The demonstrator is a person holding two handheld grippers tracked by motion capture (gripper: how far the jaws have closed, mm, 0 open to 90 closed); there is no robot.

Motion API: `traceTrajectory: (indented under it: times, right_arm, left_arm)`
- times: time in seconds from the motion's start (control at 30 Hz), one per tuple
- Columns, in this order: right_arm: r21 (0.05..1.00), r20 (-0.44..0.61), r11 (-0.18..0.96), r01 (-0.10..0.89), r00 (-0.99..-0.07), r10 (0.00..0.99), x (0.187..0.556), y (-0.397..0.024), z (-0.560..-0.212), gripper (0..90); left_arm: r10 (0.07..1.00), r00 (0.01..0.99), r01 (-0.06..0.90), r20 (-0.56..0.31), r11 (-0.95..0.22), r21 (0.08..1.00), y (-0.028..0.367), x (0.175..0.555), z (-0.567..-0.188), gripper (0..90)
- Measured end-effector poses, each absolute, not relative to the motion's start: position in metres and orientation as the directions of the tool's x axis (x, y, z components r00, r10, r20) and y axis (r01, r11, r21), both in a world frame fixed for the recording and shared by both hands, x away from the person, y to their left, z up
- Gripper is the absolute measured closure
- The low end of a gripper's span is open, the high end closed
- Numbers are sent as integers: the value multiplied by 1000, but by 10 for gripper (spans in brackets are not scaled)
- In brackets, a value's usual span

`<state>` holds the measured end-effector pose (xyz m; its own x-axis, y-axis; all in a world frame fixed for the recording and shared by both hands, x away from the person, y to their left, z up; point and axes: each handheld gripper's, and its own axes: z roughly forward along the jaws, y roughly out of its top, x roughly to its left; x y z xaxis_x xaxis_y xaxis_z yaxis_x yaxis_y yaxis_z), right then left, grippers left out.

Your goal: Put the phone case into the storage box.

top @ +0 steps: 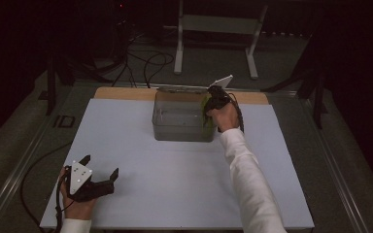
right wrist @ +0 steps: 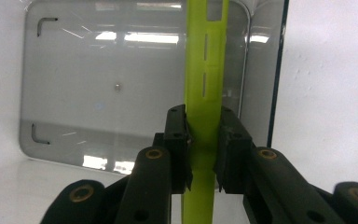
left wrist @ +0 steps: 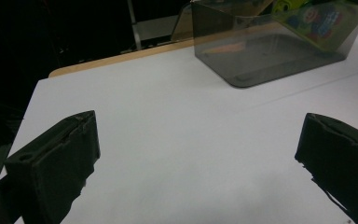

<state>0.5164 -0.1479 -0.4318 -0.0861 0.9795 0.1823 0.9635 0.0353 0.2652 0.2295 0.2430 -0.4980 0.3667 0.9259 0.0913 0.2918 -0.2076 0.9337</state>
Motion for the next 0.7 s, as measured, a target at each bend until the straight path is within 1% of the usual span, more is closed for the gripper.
traceTrajectory:
  times: [0.7]
  right_arm:
    - [252,191,19,968,-69,979,519,-146,-440,756]
  left_arm:
    - [926,366,291,92,-208,934,243,229,-498,0]
